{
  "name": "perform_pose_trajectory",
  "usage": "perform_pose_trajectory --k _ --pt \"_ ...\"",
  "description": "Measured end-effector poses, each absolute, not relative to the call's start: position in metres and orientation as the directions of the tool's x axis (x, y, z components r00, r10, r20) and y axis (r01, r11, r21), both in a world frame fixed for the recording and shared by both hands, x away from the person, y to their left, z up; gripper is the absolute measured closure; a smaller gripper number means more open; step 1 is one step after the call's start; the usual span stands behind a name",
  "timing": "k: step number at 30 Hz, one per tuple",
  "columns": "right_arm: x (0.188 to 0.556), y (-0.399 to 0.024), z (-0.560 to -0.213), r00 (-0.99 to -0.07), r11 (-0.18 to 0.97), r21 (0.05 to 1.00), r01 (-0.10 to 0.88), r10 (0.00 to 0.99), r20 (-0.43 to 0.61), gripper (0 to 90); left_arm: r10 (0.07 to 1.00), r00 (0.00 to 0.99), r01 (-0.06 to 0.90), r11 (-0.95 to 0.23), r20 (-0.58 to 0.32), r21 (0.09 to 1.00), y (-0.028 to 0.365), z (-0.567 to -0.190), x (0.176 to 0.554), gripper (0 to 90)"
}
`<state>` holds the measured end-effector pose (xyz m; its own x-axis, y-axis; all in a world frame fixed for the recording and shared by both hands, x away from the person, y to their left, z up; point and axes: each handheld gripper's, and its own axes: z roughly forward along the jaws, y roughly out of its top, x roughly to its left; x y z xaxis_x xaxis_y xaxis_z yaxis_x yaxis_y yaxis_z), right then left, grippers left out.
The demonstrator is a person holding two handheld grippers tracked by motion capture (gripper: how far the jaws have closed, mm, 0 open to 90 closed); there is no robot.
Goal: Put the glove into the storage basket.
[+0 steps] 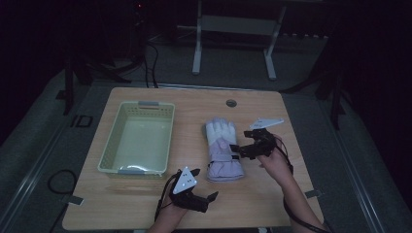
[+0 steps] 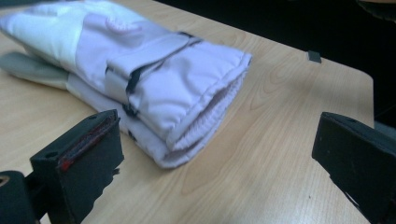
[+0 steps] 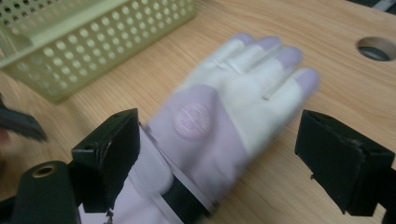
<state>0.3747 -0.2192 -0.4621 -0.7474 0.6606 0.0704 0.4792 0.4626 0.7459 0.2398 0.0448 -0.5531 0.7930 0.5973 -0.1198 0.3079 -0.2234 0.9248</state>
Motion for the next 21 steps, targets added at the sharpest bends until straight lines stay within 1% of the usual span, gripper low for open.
perform_pose_trajectory --k 2,5,8,11,13,17,18,19,20,21 --pt "0.376 -0.228 -0.460 -0.748 0.470 0.731 0.496 0.658 0.084 14.2 0.610 0.784 0.319 -0.242 -0.112 0.916 0.043 -0.548 0.242 2.0" --pt "0.375 -0.244 -0.462 -0.754 0.465 0.757 0.459 0.655 0.055 13.9 0.629 0.764 0.376 -0.252 -0.144 0.892 0.042 -0.544 0.247 2.0" --pt "0.376 -0.251 -0.464 -0.754 0.461 0.759 0.460 0.654 0.060 13.5 0.647 0.742 0.419 -0.243 -0.176 0.875 0.041 -0.540 0.253 2.0" --pt "0.380 -0.258 -0.469 -0.742 0.445 0.761 0.472 0.667 0.070 11.6 0.645 0.733 0.447 -0.217 -0.216 0.868 0.041 -0.534 0.263 2.0" --pt "0.382 -0.260 -0.473 -0.726 0.438 0.756 0.487 0.683 0.072 11.5 0.619 0.748 0.444 -0.199 -0.240 0.874 0.040 -0.529 0.273 2.0" --pt "0.384 -0.257 -0.477 -0.732 0.466 0.745 0.477 0.680 0.043 11.8 0.621 0.756 0.426 -0.228 -0.206 0.875 0.032 -0.515 0.294 2.1" --pt "0.385 -0.257 -0.477 -0.733 0.465 0.748 0.473 0.679 0.042 13.9 0.626 0.753 0.431 -0.234 -0.204 0.871 0.029 -0.513 0.300 2.1" --pt "0.386 -0.256 -0.478 -0.736 0.461 0.753 0.469 0.676 0.044 14.0 0.635 0.744 0.443 -0.237 -0.207 0.865 0.027 -0.510 0.307 2.1" --pt "0.387 -0.256 -0.478 -0.735 0.450 0.761 0.467 0.677 0.050 15.2 0.642 0.730 0.468 -0.222 -0.233 0.856 0.023 -0.508 0.317 2.1" --pt "0.390 -0.256 -0.479 -0.734 0.433 0.769 0.470 0.676 0.068 17.7 0.660 0.720 0.467 -0.232 -0.215 0.853 0.018 -0.506 0.325 2.1"
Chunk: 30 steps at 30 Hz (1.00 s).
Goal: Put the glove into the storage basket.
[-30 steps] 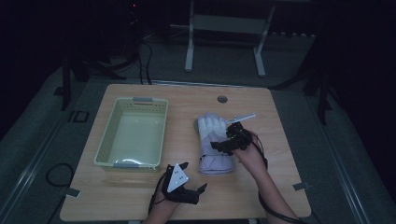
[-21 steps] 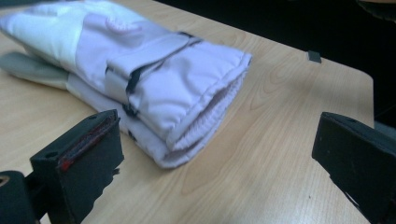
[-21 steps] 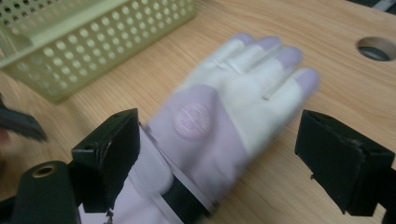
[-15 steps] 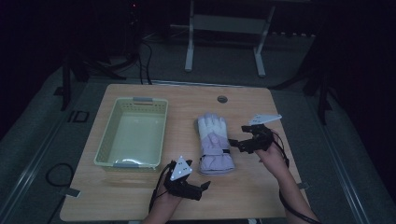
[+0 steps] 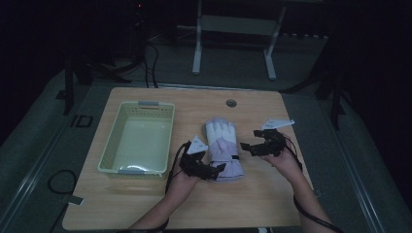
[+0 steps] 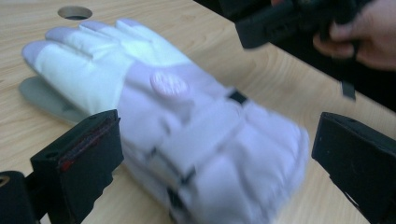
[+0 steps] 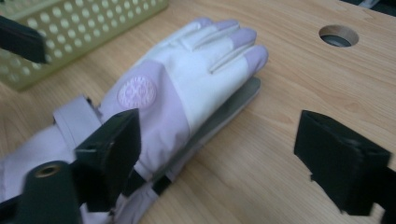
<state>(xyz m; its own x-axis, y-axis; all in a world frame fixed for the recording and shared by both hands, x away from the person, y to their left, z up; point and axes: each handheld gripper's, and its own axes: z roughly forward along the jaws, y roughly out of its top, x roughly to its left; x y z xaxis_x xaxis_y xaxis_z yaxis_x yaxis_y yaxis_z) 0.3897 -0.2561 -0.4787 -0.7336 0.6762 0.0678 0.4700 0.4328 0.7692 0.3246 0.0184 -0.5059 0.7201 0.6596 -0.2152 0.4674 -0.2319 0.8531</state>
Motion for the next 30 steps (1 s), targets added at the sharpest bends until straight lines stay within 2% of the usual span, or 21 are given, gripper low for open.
perform_pose_trajectory --k 1,3,5,12,17,22,27,30 --pt "0.390 -0.256 -0.479 -0.734 0.433 0.769 0.470 0.676 0.068 17.7 0.660 0.720 0.467 -0.232 -0.215 0.853 0.018 -0.506 0.325 3.6" --pt "0.393 -0.248 -0.483 -0.743 0.431 0.777 0.458 0.665 0.069 20.5 0.709 0.687 0.456 -0.250 -0.160 0.854 0.010 -0.503 0.338 6.3" --pt "0.394 -0.245 -0.485 -0.745 0.440 0.777 0.451 0.664 0.056 21.5 0.714 0.681 0.459 -0.244 -0.163 0.854 0.009 -0.502 0.342 13.6" --pt "0.402 -0.230 -0.497 -0.766 0.464 0.778 0.424 0.642 0.035 30.0 0.771 0.619 0.529 -0.268 -0.150 0.805 -0.004 -0.507 0.368 21.5" --pt "0.405 -0.231 -0.505 -0.808 0.529 0.770 0.356 0.588 -0.030 39.1 0.808 0.555 0.633 -0.255 -0.199 0.731 0.001 -0.523 0.370 21.9" --pt "0.409 -0.237 -0.517 -0.868 0.602 0.736 0.310 0.496 -0.040 39.6 0.820 0.517 0.689 -0.229 -0.245 0.688 0.009 -0.540 0.372 21.8" --pt "0.418 -0.240 -0.530 -0.890 0.622 0.705 0.340 0.456 0.027 39.3 0.816 0.523 0.703 -0.252 -0.244 0.665 0.005 -0.545 0.375 21.8" --pt "0.422 -0.239 -0.538 -0.896 0.631 0.685 0.364 0.437 0.074 38.2 0.813 0.518 0.723 -0.251 -0.265 0.643 0.007 -0.549 0.381 17.8"
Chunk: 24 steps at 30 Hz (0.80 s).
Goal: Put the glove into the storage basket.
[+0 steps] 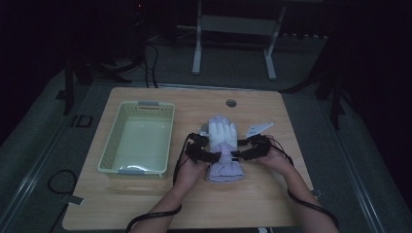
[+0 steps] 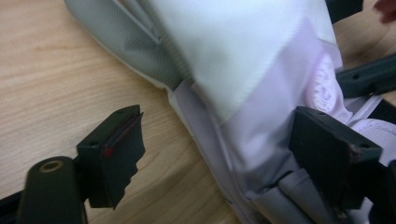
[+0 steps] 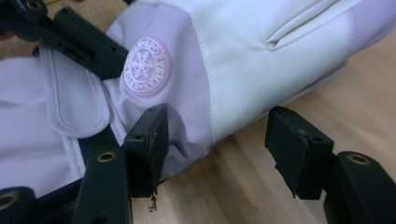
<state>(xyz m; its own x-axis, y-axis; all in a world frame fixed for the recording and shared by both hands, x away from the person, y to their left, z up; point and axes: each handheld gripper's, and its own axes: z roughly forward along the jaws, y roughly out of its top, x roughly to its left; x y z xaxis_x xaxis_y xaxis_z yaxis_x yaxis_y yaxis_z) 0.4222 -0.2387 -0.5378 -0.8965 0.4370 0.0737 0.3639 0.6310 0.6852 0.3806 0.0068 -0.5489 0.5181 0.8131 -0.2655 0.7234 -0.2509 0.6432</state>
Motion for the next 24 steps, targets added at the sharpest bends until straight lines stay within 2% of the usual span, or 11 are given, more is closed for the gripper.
perform_pose_trajectory --k 1,2,7,8,9,10,14,24 --pt "0.423 -0.238 -0.540 -0.893 0.636 0.673 0.377 0.443 0.081 37.9 0.810 0.515 0.732 -0.247 -0.280 0.635 0.008 -0.551 0.382 17.1" --pt "0.426 -0.235 -0.543 -0.891 0.646 0.644 0.410 0.435 0.131 37.0 0.802 0.512 0.747 -0.239 -0.308 0.620 0.010 -0.553 0.385 16.6" --pt "0.433 -0.230 -0.547 -0.891 0.667 0.601 0.441 0.404 0.206 36.2 0.763 0.541 0.753 -0.252 -0.354 0.608 0.014 -0.557 0.390 18.9" --pt "0.434 -0.230 -0.548 -0.888 0.668 0.593 0.450 0.403 0.220 36.2 0.734 0.553 0.760 -0.250 -0.395 0.600 0.016 -0.558 0.392 35.2" --pt "0.436 -0.230 -0.549 -0.886 0.665 0.593 0.454 0.404 0.227 36.3 0.707 0.563 0.764 -0.247 -0.429 0.596 0.017 -0.559 0.394 35.2" --pt "0.436 -0.230 -0.550 -0.881 0.658 0.593 0.464 0.411 0.234 36.9 0.692 0.572 0.763 -0.251 -0.440 0.596 0.017 -0.559 0.394 42.9" --pt "0.432 -0.229 -0.550 -0.883 0.649 0.605 0.460 0.408 0.234 48.5 0.654 0.577 0.779 -0.260 -0.489 0.571 0.020 -0.561 0.400 51.5" --pt "0.408 -0.217 -0.543 -0.869 0.644 0.641 0.418 0.488 0.076 73.9 0.613 0.606 0.767 -0.282 -0.507 0.576 0.022 -0.560 0.404 70.7"
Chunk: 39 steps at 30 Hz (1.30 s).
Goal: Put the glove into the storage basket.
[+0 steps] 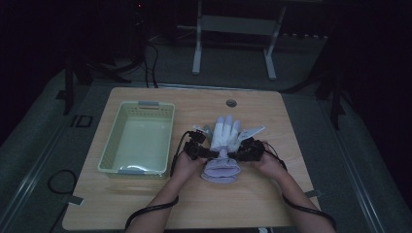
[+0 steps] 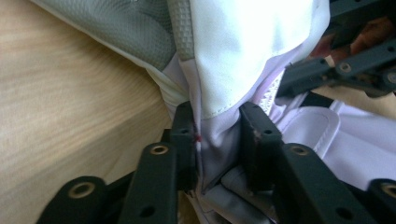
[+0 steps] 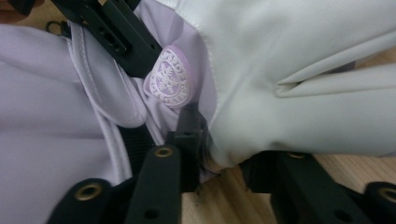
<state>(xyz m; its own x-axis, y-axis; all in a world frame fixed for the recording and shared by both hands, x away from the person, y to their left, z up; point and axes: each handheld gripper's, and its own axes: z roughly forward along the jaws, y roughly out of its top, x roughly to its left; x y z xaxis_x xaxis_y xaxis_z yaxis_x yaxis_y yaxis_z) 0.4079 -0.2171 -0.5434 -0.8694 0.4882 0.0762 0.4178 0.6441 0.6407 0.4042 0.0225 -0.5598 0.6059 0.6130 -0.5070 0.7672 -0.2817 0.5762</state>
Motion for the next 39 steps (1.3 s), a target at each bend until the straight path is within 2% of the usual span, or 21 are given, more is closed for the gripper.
perform_pose_trajectory --k 4,8,19,25,39 --pt "0.404 -0.217 -0.538 -0.864 0.636 0.654 0.408 0.500 0.053 77.1 0.600 0.613 0.766 -0.292 -0.514 0.573 0.023 -0.552 0.406 74.1" --pt "0.400 -0.218 -0.525 -0.865 0.625 0.678 0.387 0.501 0.031 77.8 0.605 0.658 0.722 -0.336 -0.448 0.605 0.022 -0.528 0.405 74.4" --pt "0.391 -0.206 -0.481 -0.884 0.580 0.744 0.332 0.466 0.031 79.4 0.572 0.723 0.661 -0.413 -0.387 0.626 0.045 -0.469 0.398 76.1" --pt "0.388 -0.186 -0.456 -0.892 0.579 0.765 0.280 0.452 -0.016 79.4 0.557 0.746 0.636 -0.435 -0.366 0.637 0.069 -0.442 0.397 75.9" --pt "0.393 -0.134 -0.421 -0.897 0.556 0.788 0.266 0.442 -0.009 79.4 0.590 0.746 0.615 -0.430 -0.310 0.661 0.120 -0.406 0.394 75.6"
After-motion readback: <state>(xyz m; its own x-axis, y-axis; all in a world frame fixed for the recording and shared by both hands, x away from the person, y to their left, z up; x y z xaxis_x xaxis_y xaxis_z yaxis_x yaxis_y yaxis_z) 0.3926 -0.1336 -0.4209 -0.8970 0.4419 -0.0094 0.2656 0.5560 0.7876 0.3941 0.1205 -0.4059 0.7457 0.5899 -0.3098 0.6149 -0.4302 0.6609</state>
